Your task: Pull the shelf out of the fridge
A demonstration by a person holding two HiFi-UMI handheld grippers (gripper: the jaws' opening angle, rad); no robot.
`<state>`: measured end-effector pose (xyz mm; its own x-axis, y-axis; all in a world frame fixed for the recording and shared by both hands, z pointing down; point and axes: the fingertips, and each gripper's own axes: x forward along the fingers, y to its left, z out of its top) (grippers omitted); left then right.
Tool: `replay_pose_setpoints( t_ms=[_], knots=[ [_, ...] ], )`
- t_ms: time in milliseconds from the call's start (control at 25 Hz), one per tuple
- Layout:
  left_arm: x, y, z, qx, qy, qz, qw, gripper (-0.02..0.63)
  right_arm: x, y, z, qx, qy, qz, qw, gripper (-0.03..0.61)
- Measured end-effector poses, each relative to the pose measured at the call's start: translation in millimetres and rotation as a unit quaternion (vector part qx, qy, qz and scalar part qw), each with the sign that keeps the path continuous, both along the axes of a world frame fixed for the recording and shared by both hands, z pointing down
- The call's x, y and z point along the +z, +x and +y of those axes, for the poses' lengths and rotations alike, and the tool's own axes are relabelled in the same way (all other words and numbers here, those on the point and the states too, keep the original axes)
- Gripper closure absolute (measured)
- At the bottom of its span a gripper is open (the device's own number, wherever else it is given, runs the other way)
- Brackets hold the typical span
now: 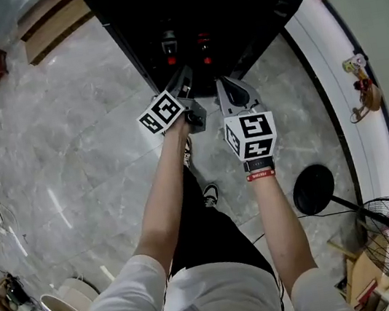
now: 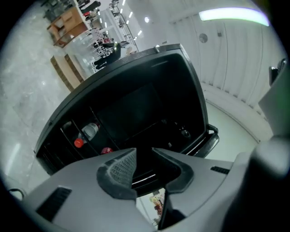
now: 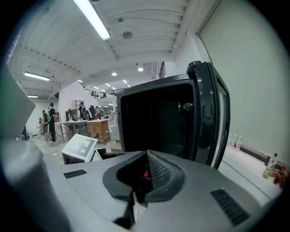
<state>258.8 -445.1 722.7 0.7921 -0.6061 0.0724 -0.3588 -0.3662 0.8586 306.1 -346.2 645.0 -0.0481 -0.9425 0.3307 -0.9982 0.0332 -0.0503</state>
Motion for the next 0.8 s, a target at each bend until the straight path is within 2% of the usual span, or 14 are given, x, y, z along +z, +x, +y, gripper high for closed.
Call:
replay_pose_setpoints(
  t_ms=[200,480,800],
  knots=[
    [26,11,-39,-0.012,-0.048,0.055,0.9972,0.476,10,4,-25,0.012,-0.002,-0.015,1.0,0.563],
    [74,25,-89,-0.04,-0.102,0.121,0.9866,0.416,37,11,-53,0.019,-0.006,-0.027,0.999,0.563],
    [107,45,-131,-0.058,-0.117,0.131,0.9827,0.402,56,23,-79,0.021,-0.001,-0.038,0.999,0.563]
  ],
)
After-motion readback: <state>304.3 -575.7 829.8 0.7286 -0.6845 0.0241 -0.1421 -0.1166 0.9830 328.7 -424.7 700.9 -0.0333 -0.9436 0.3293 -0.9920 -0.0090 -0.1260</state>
